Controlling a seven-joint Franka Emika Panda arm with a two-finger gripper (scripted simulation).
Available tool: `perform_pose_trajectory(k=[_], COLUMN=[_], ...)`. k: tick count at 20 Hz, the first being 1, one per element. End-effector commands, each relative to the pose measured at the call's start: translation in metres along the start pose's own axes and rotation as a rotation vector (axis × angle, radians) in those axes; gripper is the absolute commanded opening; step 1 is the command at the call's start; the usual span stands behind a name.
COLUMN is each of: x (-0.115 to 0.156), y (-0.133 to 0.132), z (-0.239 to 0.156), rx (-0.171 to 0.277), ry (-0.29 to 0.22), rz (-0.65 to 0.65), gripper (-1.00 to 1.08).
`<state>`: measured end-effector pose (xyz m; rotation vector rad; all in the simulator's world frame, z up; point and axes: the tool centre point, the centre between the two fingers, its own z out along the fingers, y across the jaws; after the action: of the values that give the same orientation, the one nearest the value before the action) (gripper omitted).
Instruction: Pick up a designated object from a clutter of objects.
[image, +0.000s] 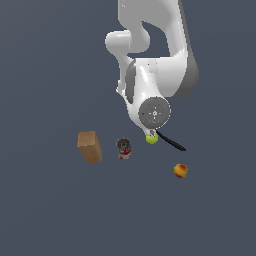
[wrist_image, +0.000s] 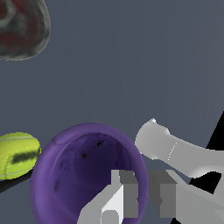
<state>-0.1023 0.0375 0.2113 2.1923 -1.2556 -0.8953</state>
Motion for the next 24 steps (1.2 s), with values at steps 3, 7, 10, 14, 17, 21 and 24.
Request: perform_pose_trajectory(k=[3,7,10,14,17,21,24], x=[-0.026,-0.047,-0.062,-0.082,-0.093,-0.105,-0.112], y=[0.037,0.067,0.088,0.115,0.131,0.147,0.155], z=[-0.032,-0.059,-0.079,-0.105,-0.121,-0.138,-0.147], rx=[-0.004,-0.008,-0.011,-0.015,-0.018,-0.020,-0.021], ry=[-0.003,-0.005,-0.007,-0.009,-0.011,-0.013,-0.014], rz=[0.002,0.004,0.005,0.007,0.008,0.009,0.009], gripper=[-1.00,-1.00,-1.00,-1.00,-1.00,-1.00,-1.00])
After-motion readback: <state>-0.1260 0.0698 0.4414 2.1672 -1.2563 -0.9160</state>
